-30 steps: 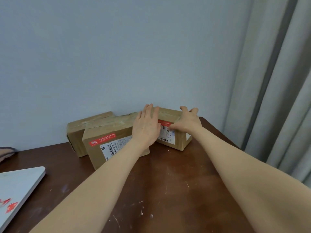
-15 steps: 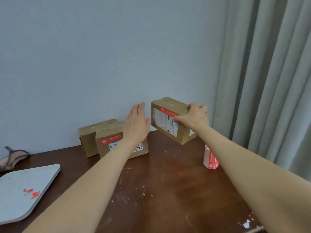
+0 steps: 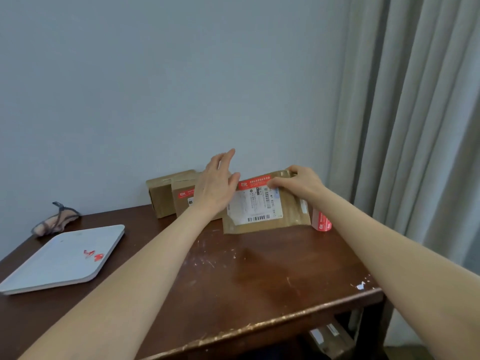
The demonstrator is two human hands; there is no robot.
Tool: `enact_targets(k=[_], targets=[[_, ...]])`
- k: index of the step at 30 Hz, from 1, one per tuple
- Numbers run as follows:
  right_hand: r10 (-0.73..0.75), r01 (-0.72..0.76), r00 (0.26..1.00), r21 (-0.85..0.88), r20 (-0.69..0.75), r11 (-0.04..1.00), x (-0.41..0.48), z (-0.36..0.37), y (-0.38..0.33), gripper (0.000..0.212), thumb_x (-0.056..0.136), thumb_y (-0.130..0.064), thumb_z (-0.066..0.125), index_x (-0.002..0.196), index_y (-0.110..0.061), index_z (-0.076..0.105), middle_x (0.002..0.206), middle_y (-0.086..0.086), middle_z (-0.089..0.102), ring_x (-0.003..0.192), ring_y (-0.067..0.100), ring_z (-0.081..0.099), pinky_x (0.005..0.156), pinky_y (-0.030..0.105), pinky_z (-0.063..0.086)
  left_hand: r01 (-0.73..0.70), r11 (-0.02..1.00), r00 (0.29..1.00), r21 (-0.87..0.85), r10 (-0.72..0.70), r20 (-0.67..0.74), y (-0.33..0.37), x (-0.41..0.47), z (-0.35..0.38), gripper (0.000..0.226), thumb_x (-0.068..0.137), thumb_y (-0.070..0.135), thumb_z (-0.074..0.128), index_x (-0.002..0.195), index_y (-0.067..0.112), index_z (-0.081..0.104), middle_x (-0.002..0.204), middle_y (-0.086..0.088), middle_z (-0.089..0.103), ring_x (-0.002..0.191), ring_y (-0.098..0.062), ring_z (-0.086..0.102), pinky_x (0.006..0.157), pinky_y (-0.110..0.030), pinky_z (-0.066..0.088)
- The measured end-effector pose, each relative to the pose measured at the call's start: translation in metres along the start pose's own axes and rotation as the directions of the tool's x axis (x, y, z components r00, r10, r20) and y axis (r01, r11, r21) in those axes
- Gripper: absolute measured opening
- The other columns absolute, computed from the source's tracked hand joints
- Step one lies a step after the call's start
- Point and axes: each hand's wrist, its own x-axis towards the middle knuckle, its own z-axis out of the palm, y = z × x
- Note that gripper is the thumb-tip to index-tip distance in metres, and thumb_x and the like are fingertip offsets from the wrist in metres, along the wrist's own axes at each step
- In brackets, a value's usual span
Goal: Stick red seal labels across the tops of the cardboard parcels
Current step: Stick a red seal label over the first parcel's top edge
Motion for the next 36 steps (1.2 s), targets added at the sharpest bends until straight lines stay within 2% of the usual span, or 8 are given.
enact_targets(k=[3,8,13,21,27,30,33,36], targets=[[0.034,-0.043,0.997,0.129,0.071,0.991,-0.015,0.007,0.012,0.04,0.07,-0.04,0.079,0.096,-0.014,0.063,0.09,0.0,0.071,0.084,0.016,0.069,0.078,0.033,0.057,0.019,1.0,0.993,-0.002,-0.018,0.112,0.001,-0.017,0.003,0.053,0.098,0.038,0.04,0.147,0.026,0.027,0.149,-0.004,0.033,0.131,-0.022,0.041,0.101,-0.037,0.038],[0.047,-0.097,0.986,0.321,0.159,0.942,-0.026,0.022,0.032,0.022,0.08,-0.027,0.075,0.094,-0.016,0.063,0.087,0.003,0.073,0.07,0.011,0.07,0.059,0.022,0.052,0.11,0.994,0.947,-0.022,-0.098,0.307,-0.013,-0.034,0.02,0.048,0.095,0.046,0.043,0.139,0.028,0.042,0.144,0.0,0.041,0.129,-0.019,0.043,0.103,-0.04,0.041],[0.06,-0.111,0.989,0.403,0.136,0.909,-0.016,0.034,0.042,0.025,0.083,-0.025,0.073,0.103,-0.015,0.062,0.09,0.004,0.073,0.07,0.011,0.071,0.053,0.018,0.051,0.196,0.969,0.95,-0.15,-0.15,0.274,-0.018,-0.033,0.028,0.036,0.092,0.036,0.055,0.125,0.021,0.058,0.123,0.003,0.057,0.109,-0.011,0.052,0.092,-0.028,0.042],[0.08,-0.115,0.992,0.493,0.093,0.863,0.009,0.053,0.052,0.032,0.084,-0.017,0.069,0.114,-0.015,0.059,0.091,0.007,0.07,0.079,0.018,0.071,0.072,0.033,0.058,0.363,0.891,0.923,-0.274,-0.303,0.236,-0.02,-0.013,0.037,0.022,0.089,0.029,0.063,0.109,0.021,0.069,0.116,0.004,0.06,0.099,-0.006,0.049,0.079,-0.022,0.034],[0.072,-0.117,0.992,0.519,0.106,0.847,0.022,0.06,0.057,0.045,0.086,-0.019,0.065,0.128,-0.018,0.05,0.101,0.01,0.069,0.092,0.023,0.07,0.089,0.043,0.055,0.412,0.855,0.909,-0.314,-0.364,0.203,-0.02,-0.007,0.044,0.021,0.091,0.022,0.06,0.109,0.02,0.07,0.122,0.002,0.063,0.111,-0.012,0.053,0.082,-0.023,0.036],[0.076,-0.121,0.991,0.526,0.108,0.842,0.025,0.061,0.058,0.047,0.09,-0.029,0.059,0.134,-0.02,0.046,0.11,0.01,0.066,0.104,0.025,0.065,0.098,0.047,0.049,0.41,0.857,0.912,-0.312,-0.378,0.16,-0.019,-0.006,0.048,0.021,0.092,0.019,0.056,0.107,0.02,0.071,0.119,0.003,0.064,0.108,-0.009,0.055,0.079,-0.022,0.037],[0.107,-0.14,0.99,0.517,0.094,0.844,0.027,0.061,0.058,0.054,0.091,-0.045,0.05,0.138,-0.02,0.045,0.125,0.007,0.061,0.118,0.025,0.057,0.106,0.049,0.041,0.377,0.884,0.926,-0.278,-0.359,0.115,-0.017,-0.008,0.051,0.023,0.093,0.019,0.051,0.106,0.021,0.071,0.115,0.005,0.063,0.086,-0.004,0.054,0.07,-0.02,0.039],[0.112,-0.131,0.991,0.505,0.067,0.853,0.026,0.062,0.061,0.057,0.082,-0.055,0.051,0.128,-0.021,0.053,0.12,0.004,0.063,0.115,0.023,0.059,0.105,0.049,0.042,0.297,0.931,0.955,-0.211,-0.286,0.082,-0.013,-0.011,0.055,0.023,0.094,0.022,0.049,0.107,0.025,0.068,0.103,0.006,0.06,0.086,-0.009,0.055,0.071,-0.022,0.04]])
